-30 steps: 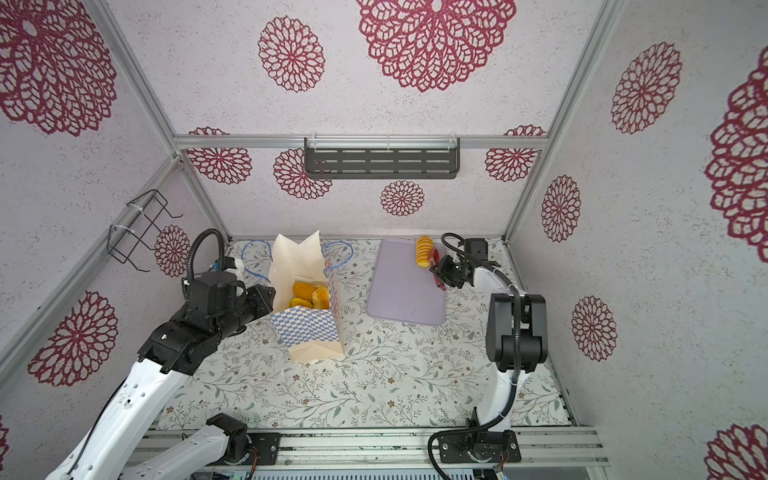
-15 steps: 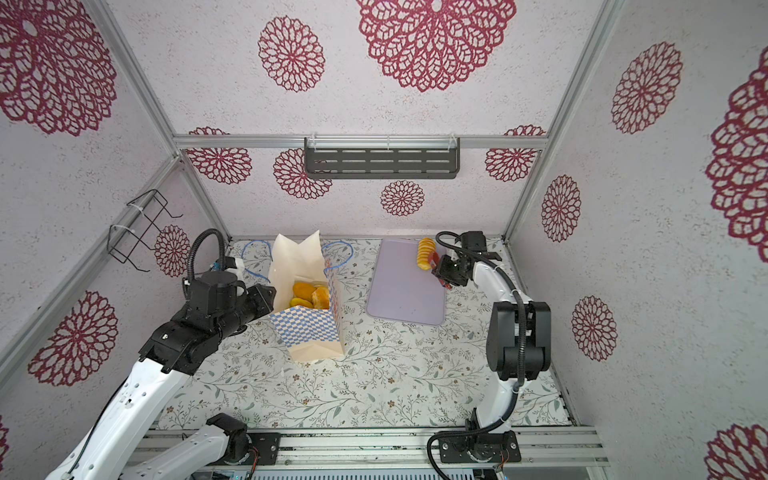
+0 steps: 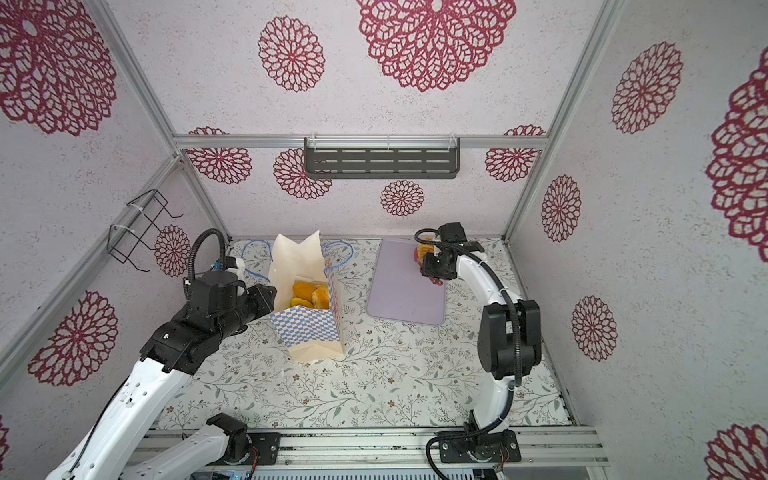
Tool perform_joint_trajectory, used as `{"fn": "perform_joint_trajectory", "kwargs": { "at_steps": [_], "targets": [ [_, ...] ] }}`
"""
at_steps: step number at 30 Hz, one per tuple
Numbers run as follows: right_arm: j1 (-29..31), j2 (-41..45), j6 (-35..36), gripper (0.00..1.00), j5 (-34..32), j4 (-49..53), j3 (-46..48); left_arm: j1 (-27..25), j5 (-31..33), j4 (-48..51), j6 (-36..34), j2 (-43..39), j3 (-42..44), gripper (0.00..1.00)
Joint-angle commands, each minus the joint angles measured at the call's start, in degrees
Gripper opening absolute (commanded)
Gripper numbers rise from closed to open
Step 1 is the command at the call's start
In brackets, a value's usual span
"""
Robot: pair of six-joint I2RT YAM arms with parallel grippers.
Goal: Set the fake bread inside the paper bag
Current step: 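Lower the tongs around the spiral yellow pastry and squeeze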
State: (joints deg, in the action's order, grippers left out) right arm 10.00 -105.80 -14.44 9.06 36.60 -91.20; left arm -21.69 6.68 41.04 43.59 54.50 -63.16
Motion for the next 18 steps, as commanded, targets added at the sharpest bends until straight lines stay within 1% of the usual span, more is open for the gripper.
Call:
{"fn": "perform_joint_trajectory", "kwargs": {
  "at_steps": [1,9,18],
  "targets": [
    [-0.26,0.21,1.52,0.52,-2.84,1.26,-2.61,0.51,0.19,-1.57,0.27,0.16,0.67,0.19],
    [-0.07,-0.79,1.96,0.56,-5.24,2.6,-4.19,0.46,-0.01,-1.93,0.13,0.72,0.53,0.19],
    [0.02,-3.07,1.91,0.6,-4.97,2.78,-5.17,0.51,0.14,-1.94,0.09,0.67,0.69,0.19]
  ]
}}
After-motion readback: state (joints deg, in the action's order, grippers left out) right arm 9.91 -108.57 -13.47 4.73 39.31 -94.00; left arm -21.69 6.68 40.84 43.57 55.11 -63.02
